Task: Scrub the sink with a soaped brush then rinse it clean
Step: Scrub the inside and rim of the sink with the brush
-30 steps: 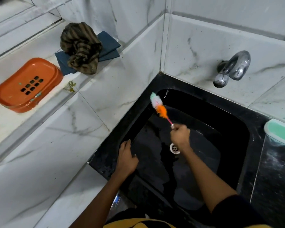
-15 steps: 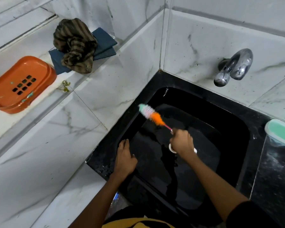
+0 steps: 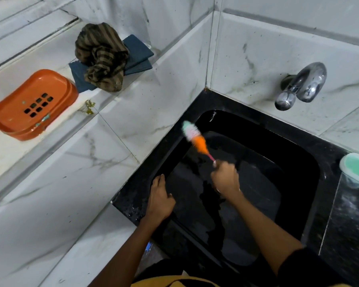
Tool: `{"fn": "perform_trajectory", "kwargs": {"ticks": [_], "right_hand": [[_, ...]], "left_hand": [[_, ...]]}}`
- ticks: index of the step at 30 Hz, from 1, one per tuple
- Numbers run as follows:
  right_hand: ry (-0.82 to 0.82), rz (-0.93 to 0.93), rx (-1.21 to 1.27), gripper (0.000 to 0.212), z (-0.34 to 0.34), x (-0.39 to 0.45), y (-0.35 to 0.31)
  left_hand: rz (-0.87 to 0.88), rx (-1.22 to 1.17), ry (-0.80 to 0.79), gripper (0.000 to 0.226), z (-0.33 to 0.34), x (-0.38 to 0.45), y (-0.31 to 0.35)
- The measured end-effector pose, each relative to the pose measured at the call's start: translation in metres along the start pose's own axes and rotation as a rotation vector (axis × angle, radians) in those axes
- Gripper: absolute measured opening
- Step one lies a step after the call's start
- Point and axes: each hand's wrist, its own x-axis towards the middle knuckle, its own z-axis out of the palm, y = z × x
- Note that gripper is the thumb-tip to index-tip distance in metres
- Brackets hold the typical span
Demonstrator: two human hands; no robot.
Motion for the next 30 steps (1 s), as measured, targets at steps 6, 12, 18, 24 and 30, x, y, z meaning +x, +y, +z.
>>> {"fn": "perform_trajectory", "kwargs": {"ticks": [6,12,18,24,30], "right_hand": [[-0.082,-0.091,-0.124,0.017,-0.022,0.012,-0.006],[-0.115,-0.273,-0.267,0.026,-0.016,-0.003,0.005],[-0.102,-0.138,-0.237,0.022,-0.039,0.03,-0.002],[-0.114,-0.247,-0.413,0.032,-0.054,0.035,0.024],[-0.07,-0.149,-0.27,0.033,-0.054,0.035,0.009]], "left_hand": [[-0.011,0.002,-0.016,0.081,-0.002,0.0,0.0],[-0.007,0.026,-0.008,0.081,0.0,0.003,0.002],[-0.02,0.011,-0.017,0.081,-0.002,0.001,0.003],[-0.017,0.032,-0.016,0.082,0.0,0.001,0.004],[-0.009,0.054,-0.005,0.082,0.002,0.002,0.006]]}}
